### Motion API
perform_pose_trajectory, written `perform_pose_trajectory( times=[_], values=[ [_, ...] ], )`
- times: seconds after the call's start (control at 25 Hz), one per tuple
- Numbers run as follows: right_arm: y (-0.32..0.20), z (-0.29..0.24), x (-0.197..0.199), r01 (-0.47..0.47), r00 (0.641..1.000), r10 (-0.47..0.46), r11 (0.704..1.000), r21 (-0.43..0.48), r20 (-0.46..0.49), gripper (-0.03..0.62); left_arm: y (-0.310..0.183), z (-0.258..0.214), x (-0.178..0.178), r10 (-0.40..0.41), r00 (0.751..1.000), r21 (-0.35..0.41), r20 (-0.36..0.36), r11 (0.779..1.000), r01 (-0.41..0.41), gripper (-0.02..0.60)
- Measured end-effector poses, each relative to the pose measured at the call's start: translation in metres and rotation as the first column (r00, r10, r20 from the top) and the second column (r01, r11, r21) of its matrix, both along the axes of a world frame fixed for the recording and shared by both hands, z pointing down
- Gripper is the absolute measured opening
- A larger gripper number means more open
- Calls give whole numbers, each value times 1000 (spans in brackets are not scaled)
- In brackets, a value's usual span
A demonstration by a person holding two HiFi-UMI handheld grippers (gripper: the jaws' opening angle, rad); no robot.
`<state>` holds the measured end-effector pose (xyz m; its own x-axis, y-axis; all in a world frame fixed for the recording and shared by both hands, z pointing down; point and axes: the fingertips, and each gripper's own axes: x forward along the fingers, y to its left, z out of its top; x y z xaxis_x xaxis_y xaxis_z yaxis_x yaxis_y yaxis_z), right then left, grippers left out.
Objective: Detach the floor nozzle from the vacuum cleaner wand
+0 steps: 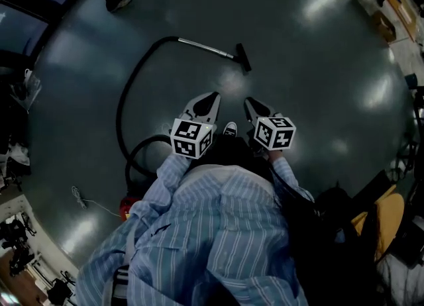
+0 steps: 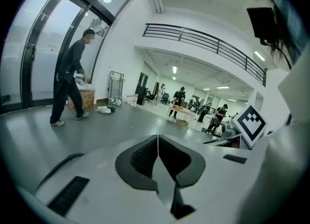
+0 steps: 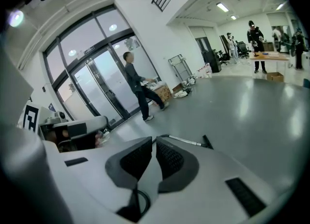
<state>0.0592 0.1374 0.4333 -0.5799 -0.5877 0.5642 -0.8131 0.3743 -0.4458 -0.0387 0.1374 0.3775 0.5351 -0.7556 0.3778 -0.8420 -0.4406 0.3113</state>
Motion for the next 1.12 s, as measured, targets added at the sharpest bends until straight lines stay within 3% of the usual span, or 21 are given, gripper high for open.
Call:
perform_pose_trajectory(
  times=[0.24, 0.44, 0.76, 1.12],
  values=[
    [-51, 6, 8, 35, 999, -35, 999, 2, 9, 31, -45, -2, -5, -86, 996, -5, 3, 996, 86, 11],
    [-72, 9, 14, 21, 999, -20, 1000, -15, 32, 31, -69, -6, -3, -97, 995, -14, 2, 995, 97, 11],
    [-106, 20, 26, -55, 998, 57, 997, -54, 37, 31, -120, -1, 10, -17, 1000, -39, 2, 999, 17, 11],
    [-192, 44, 45, -178, 984, 179, 980, -89, 2, 32, -230, 29, 7, 58, 998, -77, -3, 995, -58, 11]
  ],
)
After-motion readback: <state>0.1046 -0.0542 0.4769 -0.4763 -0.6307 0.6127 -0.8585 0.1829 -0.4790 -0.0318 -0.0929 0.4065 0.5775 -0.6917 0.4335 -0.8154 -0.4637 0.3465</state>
